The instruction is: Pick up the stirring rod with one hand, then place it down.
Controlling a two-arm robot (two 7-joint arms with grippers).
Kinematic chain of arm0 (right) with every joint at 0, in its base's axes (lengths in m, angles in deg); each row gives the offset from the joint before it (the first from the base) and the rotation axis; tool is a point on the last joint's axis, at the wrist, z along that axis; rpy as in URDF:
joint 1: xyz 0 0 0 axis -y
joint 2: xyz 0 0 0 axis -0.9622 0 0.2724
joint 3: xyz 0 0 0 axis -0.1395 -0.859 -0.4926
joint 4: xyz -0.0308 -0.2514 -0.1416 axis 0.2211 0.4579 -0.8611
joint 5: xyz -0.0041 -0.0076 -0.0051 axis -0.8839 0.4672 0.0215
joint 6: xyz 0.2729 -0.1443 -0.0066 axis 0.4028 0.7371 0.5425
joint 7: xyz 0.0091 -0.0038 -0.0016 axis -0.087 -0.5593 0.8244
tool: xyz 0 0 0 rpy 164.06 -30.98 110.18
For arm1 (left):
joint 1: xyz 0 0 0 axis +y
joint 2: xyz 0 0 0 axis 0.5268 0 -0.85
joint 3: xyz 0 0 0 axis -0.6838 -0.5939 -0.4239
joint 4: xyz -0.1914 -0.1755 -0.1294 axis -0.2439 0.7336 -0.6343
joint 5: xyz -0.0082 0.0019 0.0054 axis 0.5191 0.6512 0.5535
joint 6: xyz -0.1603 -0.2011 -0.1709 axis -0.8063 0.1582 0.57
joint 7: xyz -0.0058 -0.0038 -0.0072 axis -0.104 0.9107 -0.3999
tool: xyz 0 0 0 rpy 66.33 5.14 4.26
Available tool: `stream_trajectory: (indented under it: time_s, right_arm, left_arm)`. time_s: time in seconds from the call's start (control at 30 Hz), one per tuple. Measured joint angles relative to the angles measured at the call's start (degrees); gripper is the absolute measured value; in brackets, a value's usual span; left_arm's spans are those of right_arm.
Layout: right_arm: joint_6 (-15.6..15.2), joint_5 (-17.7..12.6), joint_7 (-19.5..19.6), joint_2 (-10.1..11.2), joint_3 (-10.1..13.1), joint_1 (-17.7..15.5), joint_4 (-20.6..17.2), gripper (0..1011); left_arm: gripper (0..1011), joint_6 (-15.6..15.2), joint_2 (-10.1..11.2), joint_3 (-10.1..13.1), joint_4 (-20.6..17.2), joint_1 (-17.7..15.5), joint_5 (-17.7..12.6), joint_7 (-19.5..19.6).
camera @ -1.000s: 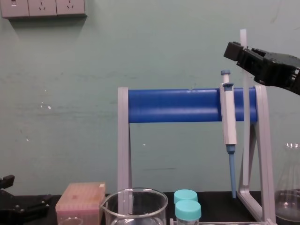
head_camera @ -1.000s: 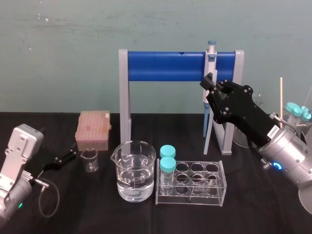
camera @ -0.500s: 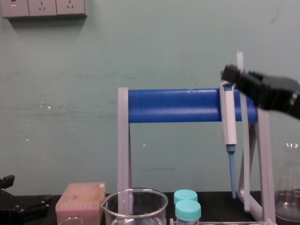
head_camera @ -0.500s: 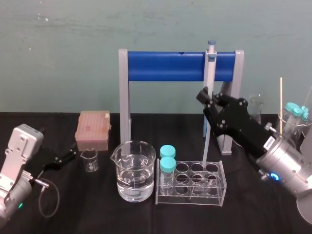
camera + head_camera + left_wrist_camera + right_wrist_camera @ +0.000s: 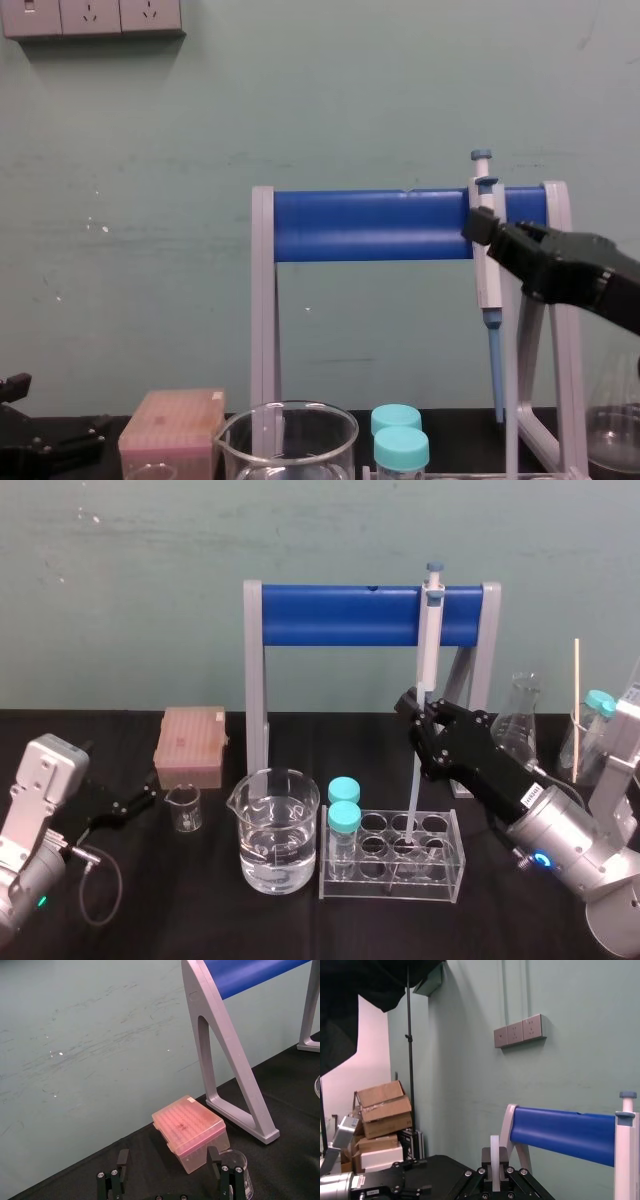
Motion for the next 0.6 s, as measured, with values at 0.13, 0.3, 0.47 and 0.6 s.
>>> stream_trajectory:
  time_s: [0.13,0.3,0.47,0.6]
  right_arm:
    - [0.57,0.91,-0.3,-0.69,-0.69,0.91,2.19,67]
    - [1.19,2.6,-0.45,-1.51,-1.58,1.97,4.93,67]
    - [1.71,4.0,-0.42,-2.38,-2.17,2.9,7.79,67]
    - [1.75,5.01,-0.38,-3.06,-2.63,3.59,10.08,67]
  left_arm:
    - [1000,0.0,0.0,0.0,0.0,0.0,0.0,0.0]
    - [1000,0.0,0.0,0.0,0.0,0.0,0.0,0.0]
    - [1000,0.0,0.0,0.0,0.0,0.0,0.0,0.0]
    - [1000,0.0,0.0,0.0,0.0,0.0,0.0,0.0]
